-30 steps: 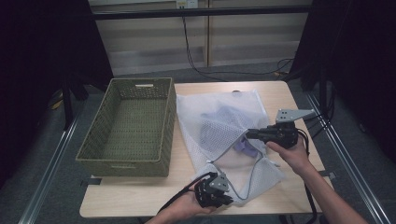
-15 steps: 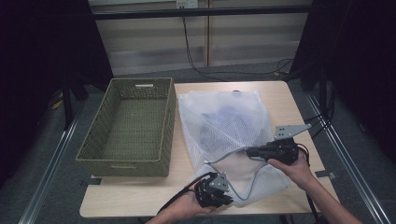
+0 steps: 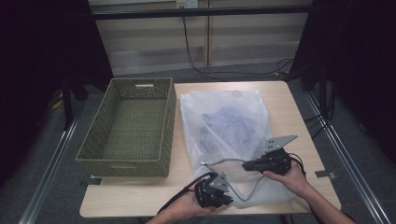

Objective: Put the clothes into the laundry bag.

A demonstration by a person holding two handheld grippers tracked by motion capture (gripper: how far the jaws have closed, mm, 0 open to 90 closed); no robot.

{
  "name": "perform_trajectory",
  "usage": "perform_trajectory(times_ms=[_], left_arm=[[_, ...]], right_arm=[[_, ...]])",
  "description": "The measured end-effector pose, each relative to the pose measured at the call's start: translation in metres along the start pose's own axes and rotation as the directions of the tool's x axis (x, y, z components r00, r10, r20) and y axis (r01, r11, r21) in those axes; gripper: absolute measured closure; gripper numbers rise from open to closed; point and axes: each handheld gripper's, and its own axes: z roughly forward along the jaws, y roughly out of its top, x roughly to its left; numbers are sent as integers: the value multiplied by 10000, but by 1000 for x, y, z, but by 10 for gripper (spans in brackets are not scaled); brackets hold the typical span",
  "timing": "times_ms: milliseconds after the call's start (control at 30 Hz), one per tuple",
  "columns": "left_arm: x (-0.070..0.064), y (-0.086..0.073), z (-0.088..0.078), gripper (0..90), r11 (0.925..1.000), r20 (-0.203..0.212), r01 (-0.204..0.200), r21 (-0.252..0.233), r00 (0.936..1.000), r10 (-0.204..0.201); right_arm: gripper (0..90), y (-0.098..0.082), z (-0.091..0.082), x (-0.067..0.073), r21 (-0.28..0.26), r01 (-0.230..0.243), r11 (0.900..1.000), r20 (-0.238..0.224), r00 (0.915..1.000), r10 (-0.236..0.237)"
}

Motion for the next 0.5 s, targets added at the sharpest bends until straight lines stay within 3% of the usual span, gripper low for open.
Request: perform_trajectory(times_ms=[200, 300, 433, 500], left_arm=[[0, 0, 0, 896, 10000, -3, 8, -42, 10000, -8], [4, -1, -3, 892, 9993, 197, 287, 233, 9994, -291], [4, -2, -1, 889, 9994, 258, 350, 38, 9991, -351], [4, -1, -3, 877, 9992, 243, 359, 190, 9990, -364]], right_arm=[[868, -7, 14, -4, 770, 79, 9970, 89, 9999, -86], [867, -8, 19, -8, 1049, 54, 9945, 139, 9999, -69], [849, -9, 25, -10, 1260, 40, 9920, 126, 9999, -56], [825, -9, 28, -11, 1383, -30, 9904, 167, 9999, 7]])
